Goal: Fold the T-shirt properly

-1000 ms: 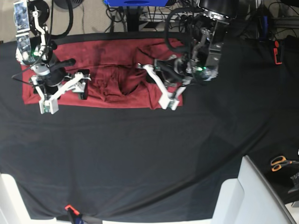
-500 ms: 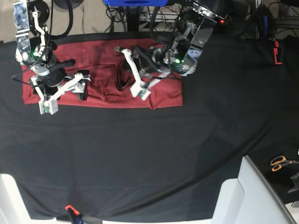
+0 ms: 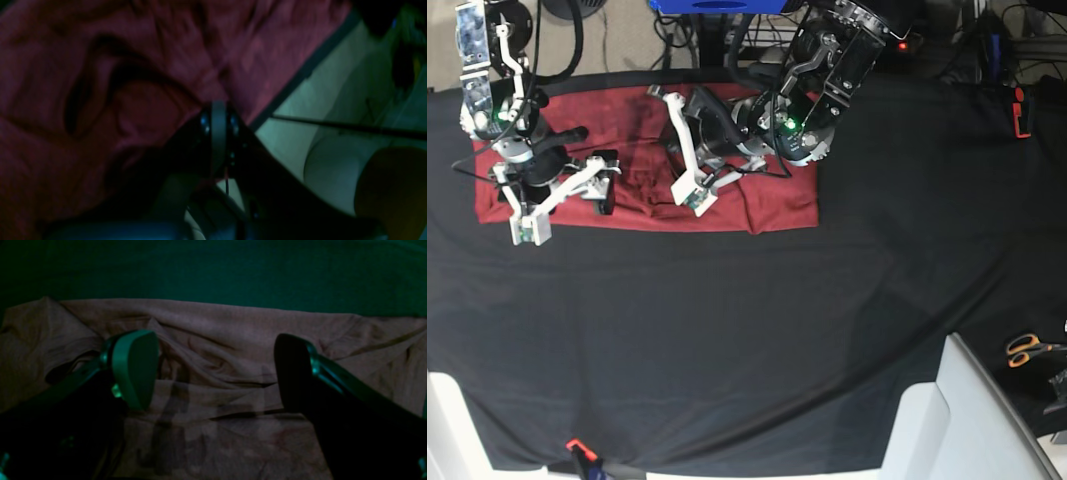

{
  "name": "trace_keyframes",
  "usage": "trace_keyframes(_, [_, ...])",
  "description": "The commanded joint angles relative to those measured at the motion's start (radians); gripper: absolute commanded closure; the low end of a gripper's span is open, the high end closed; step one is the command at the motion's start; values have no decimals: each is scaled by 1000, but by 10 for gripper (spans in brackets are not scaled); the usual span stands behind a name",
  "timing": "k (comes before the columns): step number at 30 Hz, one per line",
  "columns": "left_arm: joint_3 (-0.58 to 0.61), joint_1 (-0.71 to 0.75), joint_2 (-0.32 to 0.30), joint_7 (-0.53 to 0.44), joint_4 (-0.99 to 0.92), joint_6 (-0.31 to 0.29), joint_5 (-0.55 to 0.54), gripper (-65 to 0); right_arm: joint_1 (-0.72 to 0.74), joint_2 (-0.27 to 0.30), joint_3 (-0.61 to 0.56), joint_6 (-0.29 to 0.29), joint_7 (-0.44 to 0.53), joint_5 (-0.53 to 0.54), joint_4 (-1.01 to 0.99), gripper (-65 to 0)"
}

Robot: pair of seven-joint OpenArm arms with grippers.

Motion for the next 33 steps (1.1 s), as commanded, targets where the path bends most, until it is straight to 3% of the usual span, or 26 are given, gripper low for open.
trace_keyframes(1, [-2, -9, 7, -16, 30, -3, -16, 0, 8, 5, 2, 3, 20, 3, 18, -509])
trace_keyframes(11, [-190, 3, -13, -8, 16, -1, -5, 0, 8, 5, 2, 3, 20, 3, 17, -509])
trace_keyframes(17, [-206, -5, -36, -10, -50, -1, -10, 0, 8, 5, 2, 3, 20, 3, 17, -509])
trace_keyframes(33, [-201, -94, -7, -16, -162, -1, -10, 0, 13, -14, 8, 3, 26, 3, -51, -509])
